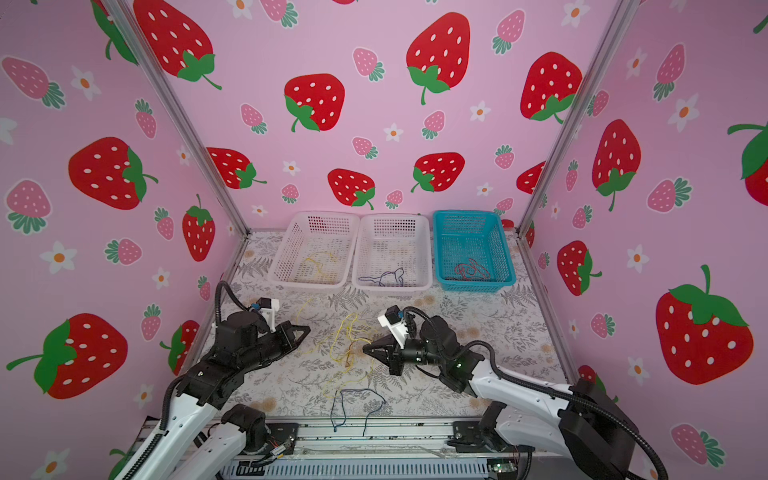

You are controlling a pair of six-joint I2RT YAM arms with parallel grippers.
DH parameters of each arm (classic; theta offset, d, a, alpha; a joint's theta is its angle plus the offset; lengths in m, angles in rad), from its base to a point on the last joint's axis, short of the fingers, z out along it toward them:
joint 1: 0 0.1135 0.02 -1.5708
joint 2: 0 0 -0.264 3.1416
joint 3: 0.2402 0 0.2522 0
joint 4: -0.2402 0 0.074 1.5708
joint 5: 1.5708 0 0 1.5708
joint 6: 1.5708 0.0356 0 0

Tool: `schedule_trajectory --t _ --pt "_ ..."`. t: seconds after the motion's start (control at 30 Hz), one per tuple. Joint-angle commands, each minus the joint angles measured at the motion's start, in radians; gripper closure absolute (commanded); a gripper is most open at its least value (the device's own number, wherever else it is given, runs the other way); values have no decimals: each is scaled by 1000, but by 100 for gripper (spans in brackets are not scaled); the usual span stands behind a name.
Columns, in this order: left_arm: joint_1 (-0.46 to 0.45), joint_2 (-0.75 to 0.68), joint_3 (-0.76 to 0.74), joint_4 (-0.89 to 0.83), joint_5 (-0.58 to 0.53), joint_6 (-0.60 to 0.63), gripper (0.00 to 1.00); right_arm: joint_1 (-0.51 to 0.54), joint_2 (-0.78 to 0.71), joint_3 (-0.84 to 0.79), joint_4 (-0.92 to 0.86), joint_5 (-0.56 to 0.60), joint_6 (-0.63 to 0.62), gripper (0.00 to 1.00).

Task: Untangle the cables

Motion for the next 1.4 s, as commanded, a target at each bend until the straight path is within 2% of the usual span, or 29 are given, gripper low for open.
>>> schedule_trajectory --t 0.0,0.1,0.23,0.4,0.57,0.83,1.1,1.37 --pt "4 -12 -16 27 -14 -18 100 52 26 56 118 -15 3 100" --pt "5 -16 -20 24 -16 -16 100 61 -2 56 86 12 -21 100" --pt "5 -23 -4 -17 -33 19 100 59 -136 49 -40 80 -67 100" --pt "6 -33 -5 -65 -61 64 100 50 -303 94 -251 258 -118 100" --pt "7 -67 -26 -107 -96 89 100 -10 -274 213 -361 372 -126 100" --pt "7 -137 -51 -132 -148 85 100 -127 83 567 -441 403 -114 100" --pt "5 -161 -75 -123 -177 78 100 -166 476 984 -497 434 -137 100" --pt "5 -207 -88 -121 -178 68 100 -186 896 1457 -673 419 -175 100"
